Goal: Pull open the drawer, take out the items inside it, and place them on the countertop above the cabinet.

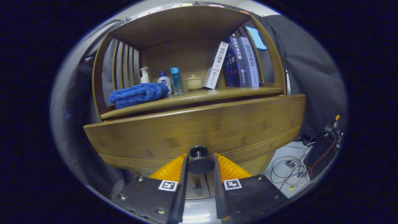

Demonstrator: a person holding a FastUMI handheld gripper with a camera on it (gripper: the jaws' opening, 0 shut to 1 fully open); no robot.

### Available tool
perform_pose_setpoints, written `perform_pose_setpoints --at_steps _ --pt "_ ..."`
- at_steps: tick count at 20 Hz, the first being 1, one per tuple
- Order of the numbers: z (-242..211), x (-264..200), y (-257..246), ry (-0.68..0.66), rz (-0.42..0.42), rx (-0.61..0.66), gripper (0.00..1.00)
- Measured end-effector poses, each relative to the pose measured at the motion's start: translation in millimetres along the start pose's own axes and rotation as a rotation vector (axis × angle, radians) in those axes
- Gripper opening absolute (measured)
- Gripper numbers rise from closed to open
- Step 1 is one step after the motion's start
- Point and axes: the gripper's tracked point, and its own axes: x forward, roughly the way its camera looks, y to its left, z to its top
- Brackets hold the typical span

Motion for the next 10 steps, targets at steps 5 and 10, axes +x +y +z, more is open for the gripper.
perform_pose_setpoints --at_steps 5,10 --pt "-4.1 -6.3 -0.1 0.029 -0.021 -0.025 0.34" --pt "-13.7 -49.9 -5.3 0.002 -0.054 0.0 0.34"
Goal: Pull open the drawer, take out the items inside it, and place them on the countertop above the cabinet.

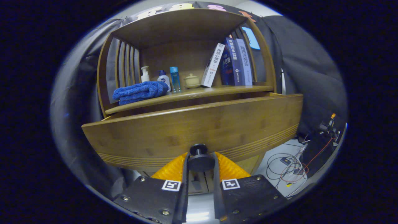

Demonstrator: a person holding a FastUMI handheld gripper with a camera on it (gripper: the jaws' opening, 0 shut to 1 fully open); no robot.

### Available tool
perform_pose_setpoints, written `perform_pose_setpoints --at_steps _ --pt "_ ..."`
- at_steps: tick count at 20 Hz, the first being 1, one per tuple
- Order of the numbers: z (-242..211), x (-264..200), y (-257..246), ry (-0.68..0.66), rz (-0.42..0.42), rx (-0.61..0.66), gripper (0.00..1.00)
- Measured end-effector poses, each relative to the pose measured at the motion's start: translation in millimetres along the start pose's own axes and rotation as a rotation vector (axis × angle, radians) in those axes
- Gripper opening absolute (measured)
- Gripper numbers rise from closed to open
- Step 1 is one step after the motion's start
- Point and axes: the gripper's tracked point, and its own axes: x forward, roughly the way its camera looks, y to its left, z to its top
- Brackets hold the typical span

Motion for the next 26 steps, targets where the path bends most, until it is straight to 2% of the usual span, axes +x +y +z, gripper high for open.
perform_pose_setpoints --at_steps 6,9,10,11,13,14,16,20,26 --pt "-18.0 -34.3 -8.1 0.036 -0.058 0.0 0.34" --pt "-17.7 -36.2 -8.3 0.027 -0.046 0.025 0.34" --pt "-19.7 -39.1 -2.9 0.028 -0.013 0.043 0.34" --pt "-19.2 -41.1 1.6 0.027 0.028 0.06 0.42" --pt "-12.5 -51.4 3.6 0.007 0.028 0.064 0.59" --pt "-5.6 -56.0 2.7 -0.014 0.021 0.063 0.67" --pt "21.9 -63.9 9.9 -0.084 0.039 0.064 0.67" --pt "88.8 -64.6 13.4 -0.184 0.006 0.029 0.67" --pt "139.7 -3.7 12.6 -0.069 -0.036 -0.008 0.67"
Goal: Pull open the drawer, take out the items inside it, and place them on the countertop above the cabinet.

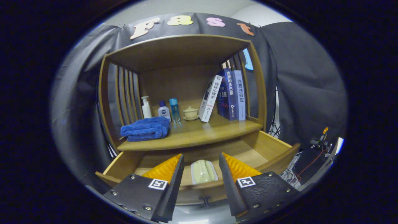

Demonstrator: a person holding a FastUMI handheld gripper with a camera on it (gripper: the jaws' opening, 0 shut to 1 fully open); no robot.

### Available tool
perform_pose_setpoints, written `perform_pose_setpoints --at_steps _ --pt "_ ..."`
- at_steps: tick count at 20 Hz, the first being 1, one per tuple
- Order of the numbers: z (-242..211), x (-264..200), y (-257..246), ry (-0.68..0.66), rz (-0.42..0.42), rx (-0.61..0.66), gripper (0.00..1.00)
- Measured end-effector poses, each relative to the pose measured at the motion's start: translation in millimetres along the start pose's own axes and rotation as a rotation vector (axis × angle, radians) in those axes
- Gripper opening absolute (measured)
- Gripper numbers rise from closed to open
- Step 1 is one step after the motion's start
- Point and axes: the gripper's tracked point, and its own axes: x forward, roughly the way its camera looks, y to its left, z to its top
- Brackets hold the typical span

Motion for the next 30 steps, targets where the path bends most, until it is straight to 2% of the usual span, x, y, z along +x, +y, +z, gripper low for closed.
perform_pose_setpoints --at_steps 2,6,12,13,14,16,17,19,24,30 --pt "-3.3 27.8 -2.3 0.095 -0.032 -0.022 0.67" --pt "-42.5 70.3 -6.6 0.367 -0.065 -0.112 0.67" --pt "-93.8 100.7 3.3 0.563 -0.032 -0.074 0.67" --pt "-96.1 99.3 2.3 0.586 -0.031 -0.084 0.57" --pt "-106.4 103.1 -1.3 0.603 -0.035 -0.097 0.48" --pt "-116.1 107.2 -2.7 0.629 -0.032 -0.105 0.48" --pt "-114.6 104.4 1.2 0.632 -0.012 -0.093 0.38" --pt "-112.6 105.5 -3.8 0.627 -0.043 -0.094 0.2" --pt "-100.6 91.3 -23.5 0.616 -0.146 -0.106 0.2" --pt "-48.9 62.9 -54.3 0.566 -0.288 -0.17 0.2"
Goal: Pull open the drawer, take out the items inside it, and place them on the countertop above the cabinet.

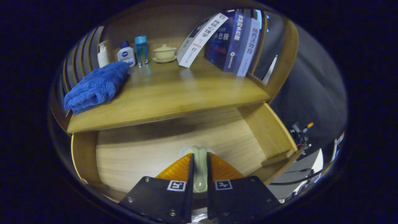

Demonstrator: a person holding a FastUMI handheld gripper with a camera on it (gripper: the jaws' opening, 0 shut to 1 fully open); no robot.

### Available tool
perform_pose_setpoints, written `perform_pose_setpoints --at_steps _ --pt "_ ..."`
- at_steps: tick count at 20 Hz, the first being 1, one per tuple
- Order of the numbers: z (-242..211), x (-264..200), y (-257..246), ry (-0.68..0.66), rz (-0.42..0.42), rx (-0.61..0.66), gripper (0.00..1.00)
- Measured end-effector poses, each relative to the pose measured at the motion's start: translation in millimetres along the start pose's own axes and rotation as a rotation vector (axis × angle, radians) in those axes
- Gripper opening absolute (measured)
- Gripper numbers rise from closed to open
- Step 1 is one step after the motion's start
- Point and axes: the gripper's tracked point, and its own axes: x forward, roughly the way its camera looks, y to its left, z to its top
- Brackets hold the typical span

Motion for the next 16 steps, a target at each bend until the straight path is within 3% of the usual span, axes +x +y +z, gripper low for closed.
perform_pose_setpoints --at_steps 5,10,11,16 --pt "26.6 -27.1 -12.9 -0.068 -0.04 0.029 0.2" --pt "15.0 -11.0 -7.2 -0.015 -0.052 0.086 0.2" --pt "13.6 -7.6 -0.5 -0.009 -0.036 0.113 0.38" --pt "-7.5 19.4 21.6 0.107 -0.026 0.161 0.42"
